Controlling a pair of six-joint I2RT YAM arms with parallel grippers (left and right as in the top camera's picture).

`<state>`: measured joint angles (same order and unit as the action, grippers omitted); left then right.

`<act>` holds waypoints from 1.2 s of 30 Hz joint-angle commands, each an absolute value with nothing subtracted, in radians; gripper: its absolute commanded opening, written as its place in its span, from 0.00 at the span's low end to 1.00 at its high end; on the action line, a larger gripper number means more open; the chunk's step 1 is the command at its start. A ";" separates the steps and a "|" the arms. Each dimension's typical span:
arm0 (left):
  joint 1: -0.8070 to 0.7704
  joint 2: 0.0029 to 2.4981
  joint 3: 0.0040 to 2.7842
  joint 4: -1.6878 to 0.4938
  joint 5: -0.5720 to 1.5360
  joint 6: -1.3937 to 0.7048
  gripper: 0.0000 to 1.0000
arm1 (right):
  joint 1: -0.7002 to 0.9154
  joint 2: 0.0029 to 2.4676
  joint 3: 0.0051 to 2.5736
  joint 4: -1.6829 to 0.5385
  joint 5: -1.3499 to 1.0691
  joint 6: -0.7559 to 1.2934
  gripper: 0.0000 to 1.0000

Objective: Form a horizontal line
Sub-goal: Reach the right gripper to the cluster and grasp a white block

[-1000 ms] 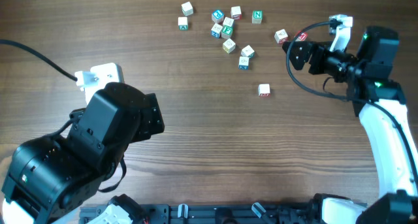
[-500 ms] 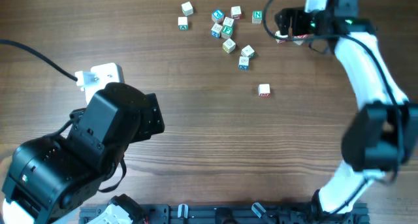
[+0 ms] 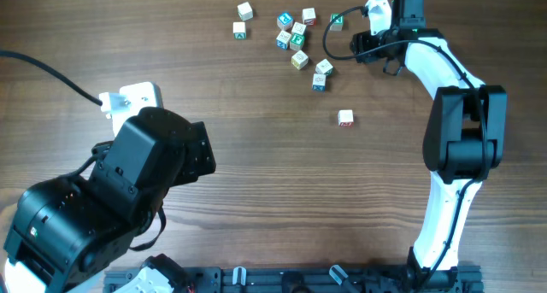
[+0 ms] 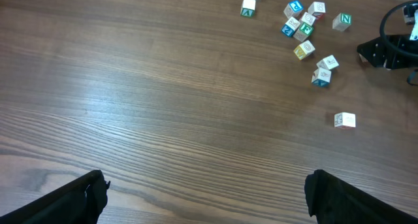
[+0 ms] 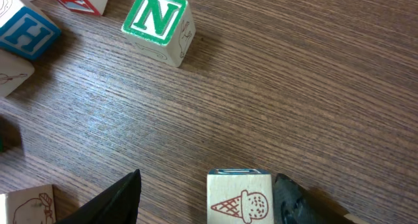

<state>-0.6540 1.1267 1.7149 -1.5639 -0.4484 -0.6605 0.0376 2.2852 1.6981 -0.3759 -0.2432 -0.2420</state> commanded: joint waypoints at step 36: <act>-0.653 1.128 1.721 -1.562 -0.461 -0.662 1.00 | 0.043 1.890 1.264 -0.670 -0.181 0.111 0.16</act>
<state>-0.6540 1.1271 1.7149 -1.5635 -0.4484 -0.6605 0.0380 1.8797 1.3556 -0.7506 -0.1577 0.0799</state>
